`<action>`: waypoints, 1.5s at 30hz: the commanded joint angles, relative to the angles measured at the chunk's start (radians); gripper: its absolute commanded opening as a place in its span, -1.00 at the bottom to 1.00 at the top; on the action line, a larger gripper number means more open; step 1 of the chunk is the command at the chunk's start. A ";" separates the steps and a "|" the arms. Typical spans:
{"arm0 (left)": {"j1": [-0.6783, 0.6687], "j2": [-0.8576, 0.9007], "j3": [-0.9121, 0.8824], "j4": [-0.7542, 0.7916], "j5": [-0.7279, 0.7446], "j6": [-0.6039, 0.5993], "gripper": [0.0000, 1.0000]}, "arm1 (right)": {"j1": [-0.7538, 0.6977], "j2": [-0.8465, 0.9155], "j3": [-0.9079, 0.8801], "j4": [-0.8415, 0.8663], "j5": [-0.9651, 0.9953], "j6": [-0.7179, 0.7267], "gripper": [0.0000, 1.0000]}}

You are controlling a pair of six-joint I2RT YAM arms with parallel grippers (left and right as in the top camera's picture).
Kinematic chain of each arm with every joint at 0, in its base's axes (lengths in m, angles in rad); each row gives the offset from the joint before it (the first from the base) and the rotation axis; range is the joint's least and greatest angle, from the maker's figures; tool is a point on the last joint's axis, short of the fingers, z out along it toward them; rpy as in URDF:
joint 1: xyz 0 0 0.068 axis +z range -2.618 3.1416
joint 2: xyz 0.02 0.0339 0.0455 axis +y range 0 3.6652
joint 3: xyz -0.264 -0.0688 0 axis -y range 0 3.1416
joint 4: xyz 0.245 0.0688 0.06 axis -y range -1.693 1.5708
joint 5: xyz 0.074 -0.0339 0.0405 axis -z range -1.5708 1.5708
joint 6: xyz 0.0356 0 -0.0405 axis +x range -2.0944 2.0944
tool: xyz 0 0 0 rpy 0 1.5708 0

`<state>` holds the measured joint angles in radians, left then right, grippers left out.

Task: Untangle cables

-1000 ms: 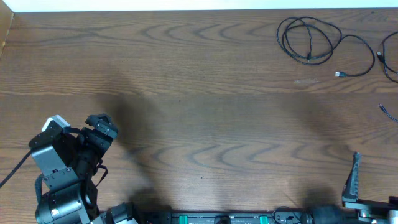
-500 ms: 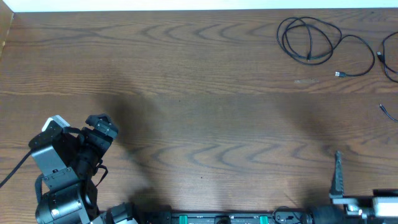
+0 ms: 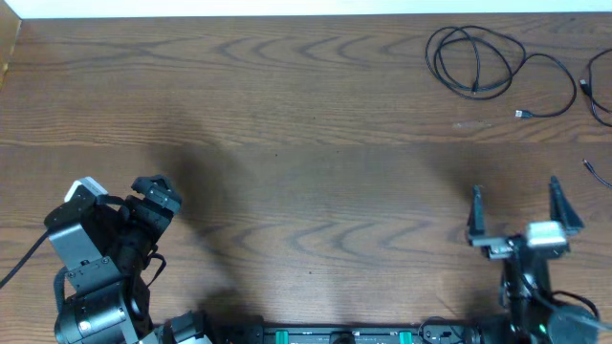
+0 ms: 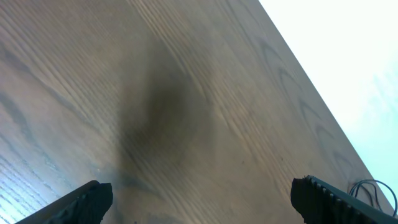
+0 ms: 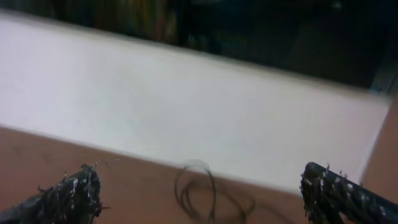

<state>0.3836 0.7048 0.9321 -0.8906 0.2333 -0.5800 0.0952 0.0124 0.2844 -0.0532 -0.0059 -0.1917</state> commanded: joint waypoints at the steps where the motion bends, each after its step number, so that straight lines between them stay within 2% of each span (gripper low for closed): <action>1: 0.004 -0.001 0.026 0.000 -0.006 -0.004 0.93 | -0.042 -0.007 -0.080 0.009 0.070 0.023 0.99; 15: 0.004 -0.001 0.026 0.000 -0.006 -0.004 0.93 | -0.185 -0.008 -0.278 0.075 0.078 0.023 0.99; 20: 0.004 -0.001 0.026 0.000 -0.006 -0.004 0.93 | -0.239 -0.008 -0.279 0.058 0.078 0.023 0.98; 24: 0.004 -0.001 0.026 0.000 -0.006 -0.004 0.93 | -0.248 -0.008 -0.279 -0.018 0.078 0.023 0.99; 45: 0.004 -0.001 0.026 0.000 -0.006 -0.004 0.93 | -0.265 -0.008 -0.279 -0.020 0.048 0.023 0.99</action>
<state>0.3836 0.7048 0.9321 -0.8902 0.2333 -0.5797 -0.1738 0.0116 0.0071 -0.0669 0.0555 -0.1837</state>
